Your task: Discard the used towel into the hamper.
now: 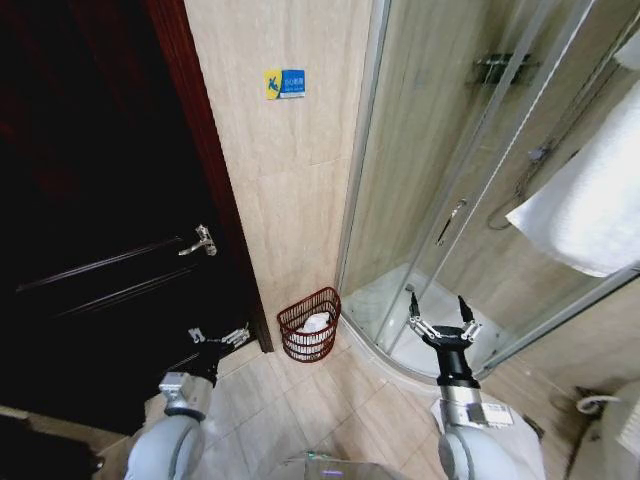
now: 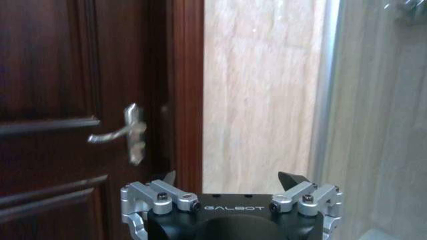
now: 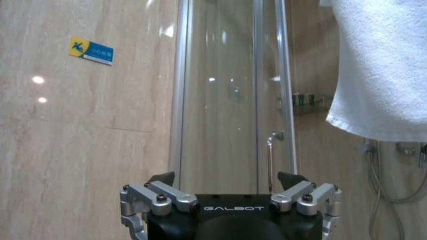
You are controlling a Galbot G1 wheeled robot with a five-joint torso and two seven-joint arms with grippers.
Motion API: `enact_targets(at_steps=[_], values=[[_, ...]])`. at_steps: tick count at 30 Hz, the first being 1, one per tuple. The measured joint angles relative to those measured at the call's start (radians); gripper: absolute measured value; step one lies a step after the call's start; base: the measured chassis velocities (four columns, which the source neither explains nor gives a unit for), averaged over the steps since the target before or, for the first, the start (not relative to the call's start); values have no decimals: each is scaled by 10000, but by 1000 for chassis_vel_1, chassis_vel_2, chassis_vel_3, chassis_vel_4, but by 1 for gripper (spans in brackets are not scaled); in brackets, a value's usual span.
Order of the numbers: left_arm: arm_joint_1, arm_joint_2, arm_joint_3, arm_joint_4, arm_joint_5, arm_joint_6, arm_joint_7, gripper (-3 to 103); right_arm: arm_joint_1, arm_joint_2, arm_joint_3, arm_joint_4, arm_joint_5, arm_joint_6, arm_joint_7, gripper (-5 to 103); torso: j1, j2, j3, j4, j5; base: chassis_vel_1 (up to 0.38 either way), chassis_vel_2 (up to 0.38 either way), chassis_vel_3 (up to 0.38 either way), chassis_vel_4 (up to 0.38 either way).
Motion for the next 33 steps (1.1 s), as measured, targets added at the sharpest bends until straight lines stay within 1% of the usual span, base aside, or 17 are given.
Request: enact_targets(at_steps=[4,11,17,22,24,33], values=[[82,-237,-122,-625,-3,485,163,100,32,0,73,0,58,-20,28,100,0,0,0,1,-1,0,0,0,0],[101,-437,-234,-1124,-62,876,395,100,161,0,86,33,65,-103,52,100,0,0,0,1,-1,0,0,0,0],[80,-454,-31,-1035,-44,884,406,100,242,0,84,83,65,-168,53,100,0,0,0,1,-1,0,0,0,0],[99,-582,217,-924,135,852,444,100,237,0,115,204,69,-213,42,100,0,0,0,1,-1,0,0,0,0],[86,-616,412,-770,232,712,439,100,192,0,124,368,92,-248,39,100,0,0,0,1,-2,0,0,0,0],[78,-617,457,-717,252,661,429,100,-2,0,397,988,34,-204,37,100,0,0,0,1,-1,0,0,0,0]])
